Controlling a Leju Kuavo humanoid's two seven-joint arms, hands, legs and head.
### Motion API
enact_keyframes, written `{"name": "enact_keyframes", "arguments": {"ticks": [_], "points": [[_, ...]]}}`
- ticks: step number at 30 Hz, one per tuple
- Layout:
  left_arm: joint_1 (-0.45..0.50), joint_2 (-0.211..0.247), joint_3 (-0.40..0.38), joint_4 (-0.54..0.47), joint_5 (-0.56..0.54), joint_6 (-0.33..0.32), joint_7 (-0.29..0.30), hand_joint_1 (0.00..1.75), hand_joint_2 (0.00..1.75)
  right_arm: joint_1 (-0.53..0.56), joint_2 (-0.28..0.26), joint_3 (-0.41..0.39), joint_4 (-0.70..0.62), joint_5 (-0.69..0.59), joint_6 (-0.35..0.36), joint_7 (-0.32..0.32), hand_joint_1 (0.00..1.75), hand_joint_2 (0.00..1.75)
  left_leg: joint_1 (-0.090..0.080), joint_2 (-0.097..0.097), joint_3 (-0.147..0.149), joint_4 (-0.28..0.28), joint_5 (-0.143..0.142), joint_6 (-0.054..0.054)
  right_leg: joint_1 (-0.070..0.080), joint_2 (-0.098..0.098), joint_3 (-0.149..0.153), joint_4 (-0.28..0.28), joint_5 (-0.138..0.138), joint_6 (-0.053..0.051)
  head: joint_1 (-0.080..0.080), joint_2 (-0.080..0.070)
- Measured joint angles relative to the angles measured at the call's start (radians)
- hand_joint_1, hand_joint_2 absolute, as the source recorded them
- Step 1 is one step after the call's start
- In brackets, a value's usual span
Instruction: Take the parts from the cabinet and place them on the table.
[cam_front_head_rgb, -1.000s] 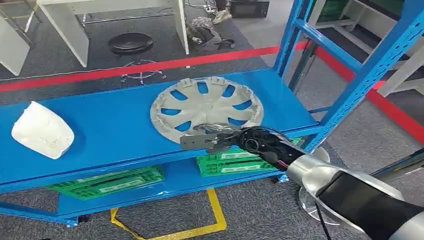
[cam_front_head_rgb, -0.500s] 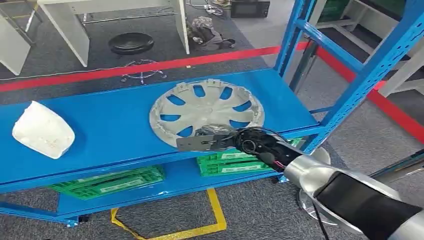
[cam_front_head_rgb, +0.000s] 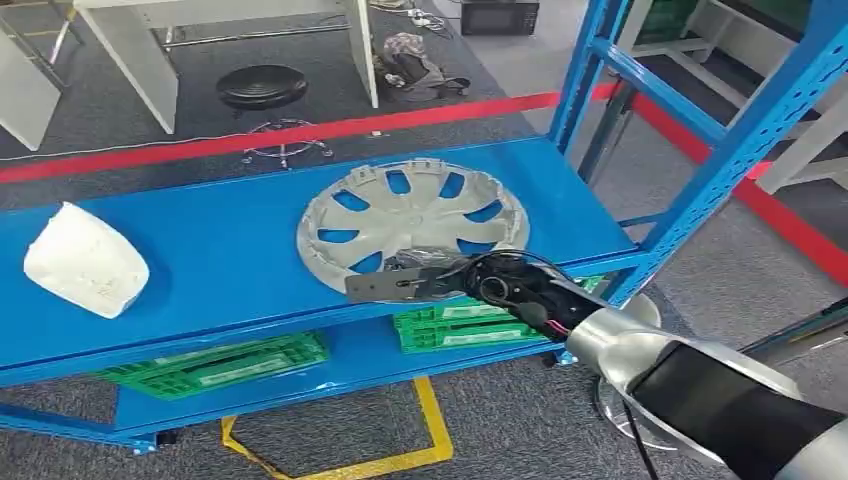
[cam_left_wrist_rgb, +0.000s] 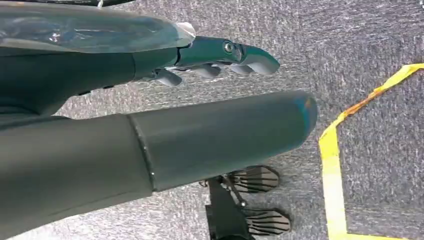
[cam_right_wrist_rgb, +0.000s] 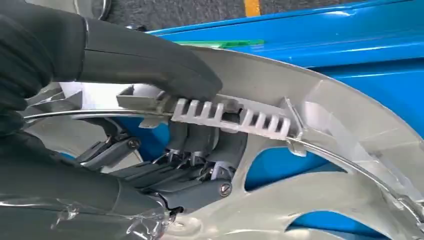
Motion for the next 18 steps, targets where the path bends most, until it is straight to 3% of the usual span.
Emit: {"name": "enact_keyframes", "arguments": {"ticks": [9, 13, 18], "points": [[0.013, 0.005, 0.000, 0.000, 0.004, -0.001, -0.009, 0.00, 0.00, -0.028, -0.018, -0.059, -0.096, -0.173, -0.010, 0.055, 1.75, 1.75, 0.000, 0.000, 0.000, 0.000, 0.000, 0.000, 0.000, 0.000, -0.001, 0.000, 0.000, 0.000, 0.000, 0.000], [0.015, 0.005, 0.001, 0.000, 0.009, 0.010, -0.002, 0.00, 0.00, -0.072, -0.038, -0.130, -0.149, -0.278, -0.043, 0.082, 1.75, 1.75, 0.000, 0.000, 0.000, 0.000, 0.000, 0.000, 0.000, 0.000, -0.001, 0.000, 0.000, 0.000, 0.000, 0.000], [0.016, 0.005, 0.001, 0.000, 0.011, 0.013, 0.002, 0.00, 0.00, -0.126, -0.061, -0.227, -0.186, -0.360, -0.075, 0.070, 1.75, 1.75, 0.000, 0.000, -0.001, 0.000, 0.000, 0.000, -0.001, 0.000, -0.001, 0.000, 0.000, 0.000, 0.000, 0.000]]}}
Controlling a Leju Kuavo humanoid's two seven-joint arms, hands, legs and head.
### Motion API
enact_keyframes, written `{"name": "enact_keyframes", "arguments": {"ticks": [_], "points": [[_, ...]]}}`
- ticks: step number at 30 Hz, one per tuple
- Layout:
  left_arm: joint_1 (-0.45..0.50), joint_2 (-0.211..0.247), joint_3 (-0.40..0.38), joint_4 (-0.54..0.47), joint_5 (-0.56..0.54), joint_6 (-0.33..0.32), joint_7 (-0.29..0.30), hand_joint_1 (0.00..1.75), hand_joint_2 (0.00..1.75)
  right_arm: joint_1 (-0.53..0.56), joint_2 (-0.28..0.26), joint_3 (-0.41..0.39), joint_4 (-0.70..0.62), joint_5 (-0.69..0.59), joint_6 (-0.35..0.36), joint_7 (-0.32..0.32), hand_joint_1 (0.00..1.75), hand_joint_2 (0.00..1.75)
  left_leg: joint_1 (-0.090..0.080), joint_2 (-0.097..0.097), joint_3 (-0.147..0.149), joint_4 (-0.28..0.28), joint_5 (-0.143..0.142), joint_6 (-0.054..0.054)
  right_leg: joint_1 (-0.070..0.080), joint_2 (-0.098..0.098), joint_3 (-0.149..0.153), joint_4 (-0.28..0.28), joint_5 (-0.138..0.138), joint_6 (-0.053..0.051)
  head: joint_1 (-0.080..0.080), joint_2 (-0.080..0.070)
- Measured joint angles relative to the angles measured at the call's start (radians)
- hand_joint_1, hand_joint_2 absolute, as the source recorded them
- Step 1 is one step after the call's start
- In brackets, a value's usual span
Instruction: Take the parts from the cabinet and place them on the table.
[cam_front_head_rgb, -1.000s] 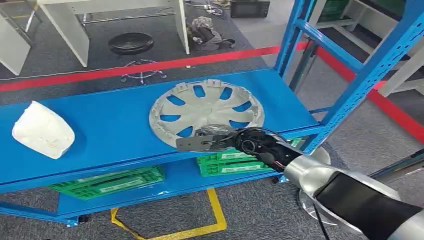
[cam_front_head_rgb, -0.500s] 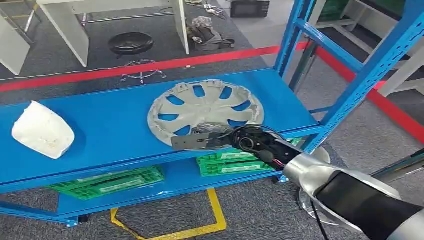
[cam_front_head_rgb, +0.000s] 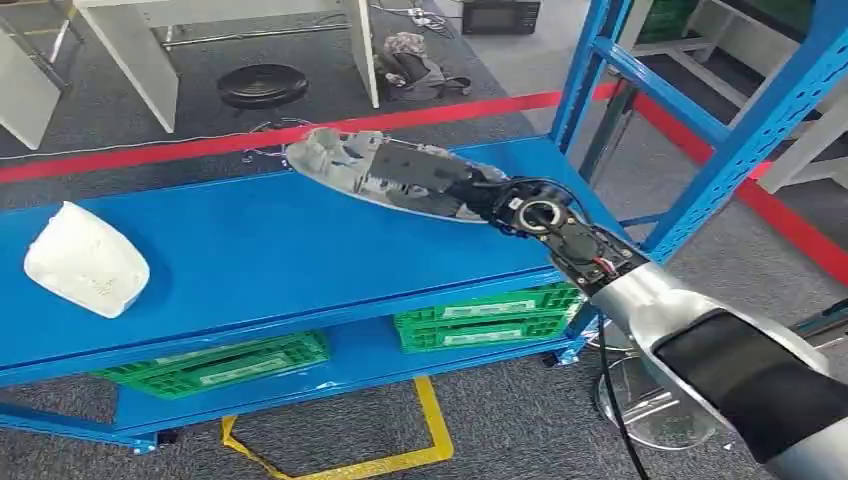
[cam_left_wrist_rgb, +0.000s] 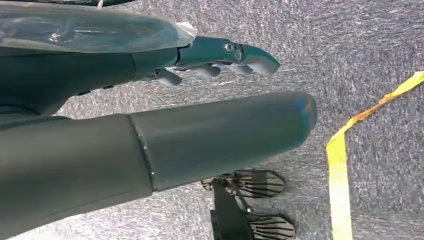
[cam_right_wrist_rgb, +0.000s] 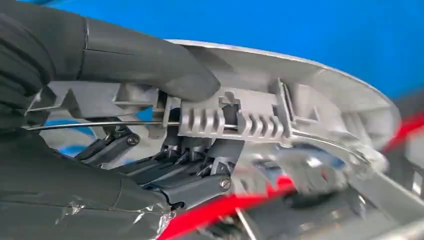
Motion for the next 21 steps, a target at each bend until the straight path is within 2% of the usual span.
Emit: {"name": "enact_keyframes", "arguments": {"ticks": [3, 12, 21], "points": [[0.000, 0.000, 0.000, 0.000, 0.000, -0.001, -0.001, 0.00, 0.00, -0.011, -0.007, -0.036, -0.009, -0.017, -0.005, -0.008, 1.75, 1.75, 0.000, 0.000, 0.000, 0.000, 0.000, 0.000, 0.000, 0.000, 0.000, 0.000, 0.000, 0.000, 0.000, 0.000], [-0.003, 0.000, 0.000, 0.000, -0.018, -0.009, -0.008, 0.00, 0.00, -0.035, -0.035, -0.137, -0.012, -0.185, 0.000, -0.022, 1.75, 1.75, 0.000, 0.000, -0.002, 0.000, 0.000, 0.000, 0.000, 0.000, -0.002, 0.000, 0.000, 0.000, 0.000, 0.000], [-0.007, -0.003, 0.000, 0.000, -0.021, -0.006, -0.008, 0.00, 0.00, -0.061, -0.042, -0.177, -0.011, -0.267, 0.021, -0.025, 1.75, 1.75, 0.000, 0.000, -0.003, 0.000, 0.000, 0.000, 0.000, 0.000, -0.003, 0.000, 0.000, 0.000, -0.001, 0.000]]}}
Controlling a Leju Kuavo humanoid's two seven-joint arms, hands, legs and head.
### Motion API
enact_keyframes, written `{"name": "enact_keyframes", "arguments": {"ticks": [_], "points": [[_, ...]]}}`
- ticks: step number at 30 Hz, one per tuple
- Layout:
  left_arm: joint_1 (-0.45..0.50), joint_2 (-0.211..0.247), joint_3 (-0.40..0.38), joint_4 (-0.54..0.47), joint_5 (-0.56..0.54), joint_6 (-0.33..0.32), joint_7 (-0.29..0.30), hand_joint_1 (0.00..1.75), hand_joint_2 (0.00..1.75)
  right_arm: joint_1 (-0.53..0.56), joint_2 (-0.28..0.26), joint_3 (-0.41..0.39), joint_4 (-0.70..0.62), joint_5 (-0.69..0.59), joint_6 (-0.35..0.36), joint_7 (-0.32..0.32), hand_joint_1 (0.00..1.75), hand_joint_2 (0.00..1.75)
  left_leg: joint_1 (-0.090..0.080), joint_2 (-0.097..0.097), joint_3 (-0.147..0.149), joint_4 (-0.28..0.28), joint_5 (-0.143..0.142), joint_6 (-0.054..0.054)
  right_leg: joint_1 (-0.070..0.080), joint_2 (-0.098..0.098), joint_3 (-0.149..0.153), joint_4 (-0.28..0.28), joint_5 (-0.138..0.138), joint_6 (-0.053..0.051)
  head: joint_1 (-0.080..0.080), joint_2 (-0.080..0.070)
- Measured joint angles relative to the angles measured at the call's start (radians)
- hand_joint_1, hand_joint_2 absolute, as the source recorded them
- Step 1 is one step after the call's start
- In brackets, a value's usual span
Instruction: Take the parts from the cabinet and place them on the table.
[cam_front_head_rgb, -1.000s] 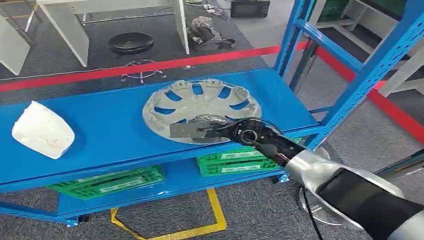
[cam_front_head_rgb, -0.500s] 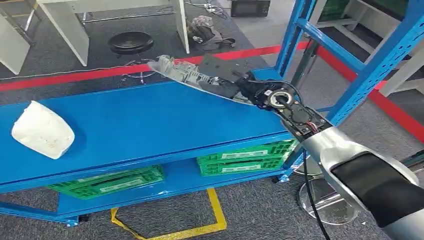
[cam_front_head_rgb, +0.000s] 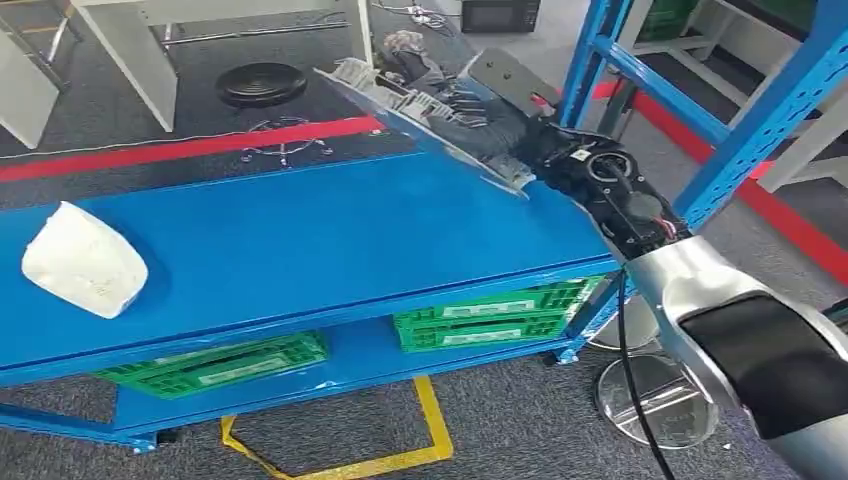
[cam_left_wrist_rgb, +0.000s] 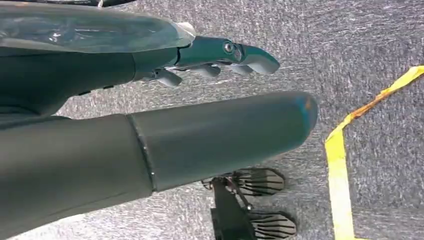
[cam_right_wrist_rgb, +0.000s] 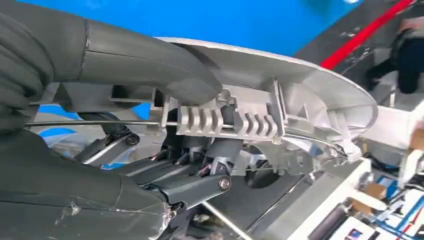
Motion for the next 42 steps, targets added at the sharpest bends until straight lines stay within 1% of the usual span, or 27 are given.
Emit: {"name": "enact_keyframes", "arguments": {"ticks": [8, 13, 23, 30, 39, 42], "points": [[-0.001, -0.004, 0.000, 0.000, 0.000, 0.003, 0.000, 0.00, 0.00, -0.075, 0.000, -0.002, 0.020, -0.083, 0.032, 0.000, 1.75, 1.75, 0.000, -0.001, -0.002, 0.000, 0.000, 0.000, 0.000, -0.001, -0.001, 0.000, 0.000, 0.000, 0.000, 0.000], [-0.002, -0.006, 0.000, 0.000, -0.005, 0.003, -0.003, 0.00, 0.00, -0.108, 0.004, 0.000, 0.040, -0.138, 0.079, -0.003, 1.75, 1.75, 0.000, -0.001, -0.002, 0.000, 0.000, 0.000, 0.000, -0.001, -0.001, 0.000, 0.000, 0.000, 0.001, 0.000], [-0.016, -0.010, 0.000, 0.000, -0.014, 0.000, -0.003, 0.00, 0.00, -0.120, 0.021, 0.007, 0.077, -0.233, 0.157, 0.003, 1.75, 1.75, 0.000, -0.001, -0.003, 0.000, 0.000, 0.000, 0.000, -0.001, -0.001, 0.000, 0.000, 0.000, 0.001, 0.000], [-0.021, -0.013, 0.000, 0.000, -0.016, 0.000, -0.003, 0.00, 0.00, -0.121, 0.038, 0.023, 0.083, -0.305, 0.204, 0.027, 1.75, 1.75, 0.000, -0.001, -0.003, 0.000, 0.000, 0.000, 0.000, -0.001, -0.001, 0.000, 0.000, 0.000, 0.000, 0.000], [-0.023, -0.015, 0.002, 0.000, -0.001, 0.011, -0.003, 0.00, 0.00, -0.104, 0.057, 0.052, 0.051, -0.413, 0.223, 0.078, 1.75, 1.75, 0.000, -0.001, -0.003, 0.000, 0.000, 0.000, 0.000, -0.001, -0.002, 0.000, 0.000, 0.000, 0.001, 0.000], [-0.023, -0.017, 0.015, 0.000, 0.010, 0.014, -0.003, 0.00, 0.00, -0.098, 0.063, 0.064, 0.026, -0.444, 0.223, 0.084, 1.75, 1.75, 0.000, -0.001, -0.003, 0.000, 0.000, 0.000, 0.000, -0.001, -0.002, 0.000, 0.000, 0.000, 0.001, 0.000]]}}
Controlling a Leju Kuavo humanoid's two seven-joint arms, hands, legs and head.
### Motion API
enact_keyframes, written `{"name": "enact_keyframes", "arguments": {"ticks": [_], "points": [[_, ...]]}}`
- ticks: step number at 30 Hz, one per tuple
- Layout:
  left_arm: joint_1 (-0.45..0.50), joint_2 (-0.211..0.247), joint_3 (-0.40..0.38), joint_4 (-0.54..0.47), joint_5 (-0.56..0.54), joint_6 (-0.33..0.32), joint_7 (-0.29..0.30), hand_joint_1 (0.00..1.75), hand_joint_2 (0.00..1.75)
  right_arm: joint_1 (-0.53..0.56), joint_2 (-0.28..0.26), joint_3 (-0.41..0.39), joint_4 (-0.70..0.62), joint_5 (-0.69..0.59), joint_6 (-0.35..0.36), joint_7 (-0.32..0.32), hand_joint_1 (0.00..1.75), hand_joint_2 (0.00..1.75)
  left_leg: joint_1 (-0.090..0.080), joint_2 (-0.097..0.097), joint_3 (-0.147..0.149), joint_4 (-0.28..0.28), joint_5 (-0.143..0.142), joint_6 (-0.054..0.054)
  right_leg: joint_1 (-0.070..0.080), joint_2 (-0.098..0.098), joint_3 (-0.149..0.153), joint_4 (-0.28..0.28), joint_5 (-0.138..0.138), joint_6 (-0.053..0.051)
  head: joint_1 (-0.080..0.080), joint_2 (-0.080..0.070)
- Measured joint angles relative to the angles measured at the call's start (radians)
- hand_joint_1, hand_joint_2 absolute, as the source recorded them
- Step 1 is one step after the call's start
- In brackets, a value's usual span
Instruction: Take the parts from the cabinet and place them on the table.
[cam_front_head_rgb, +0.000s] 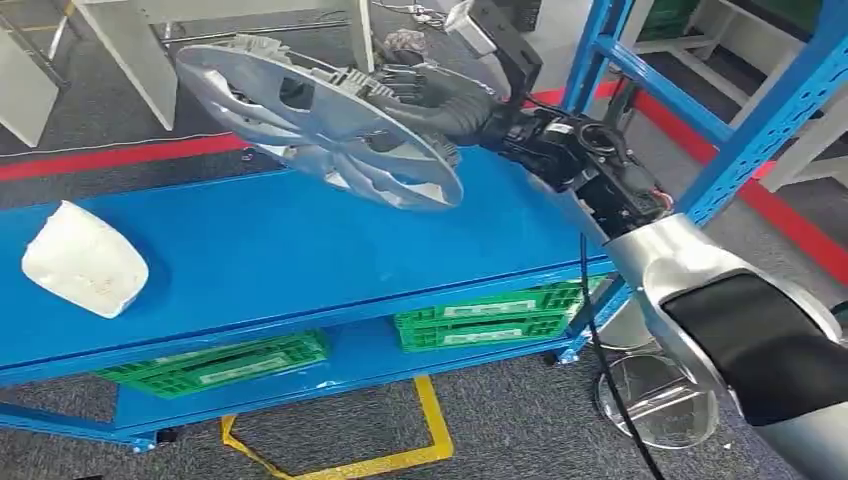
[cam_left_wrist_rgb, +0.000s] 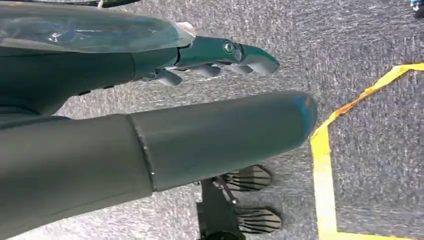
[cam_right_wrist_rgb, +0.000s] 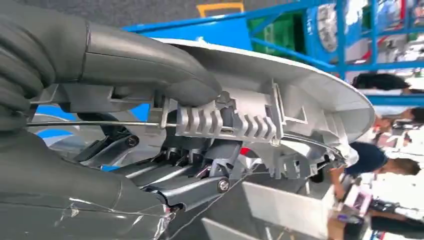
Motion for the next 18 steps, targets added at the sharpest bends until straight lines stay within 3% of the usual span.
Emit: {"name": "enact_keyframes", "arguments": {"ticks": [8, 9, 18], "points": [[0.001, -0.005, 0.010, 0.000, 0.005, 0.008, -0.004, 0.00, 0.00, 0.034, 0.010, 0.016, -0.070, -0.072, -0.006, 0.002, 1.75, 1.75, 0.000, 0.000, 0.000, 0.000, 0.000, 0.000, 0.000, 0.000, 0.000, 0.000, 0.000, 0.000, 0.000, 0.000], [0.001, -0.005, 0.010, 0.000, 0.005, 0.007, -0.005, 0.00, 1.75, 0.037, 0.010, 0.016, -0.078, -0.076, -0.007, 0.003, 1.75, 1.75, 0.000, 0.000, 0.000, 0.000, 0.000, 0.000, 0.000, 0.000, 0.000, 0.000, 0.000, 0.000, 0.000, 0.000], [-0.004, -0.012, 0.015, 0.000, 0.022, -0.002, -0.023, 0.00, 1.75, 0.087, 0.021, 0.025, -0.146, -0.114, -0.011, 0.007, 1.75, 1.75, 0.000, 0.000, 0.000, 0.000, 0.000, 0.000, 0.000, 0.000, 0.000, 0.000, 0.000, 0.000, 0.000, 0.000]]}}
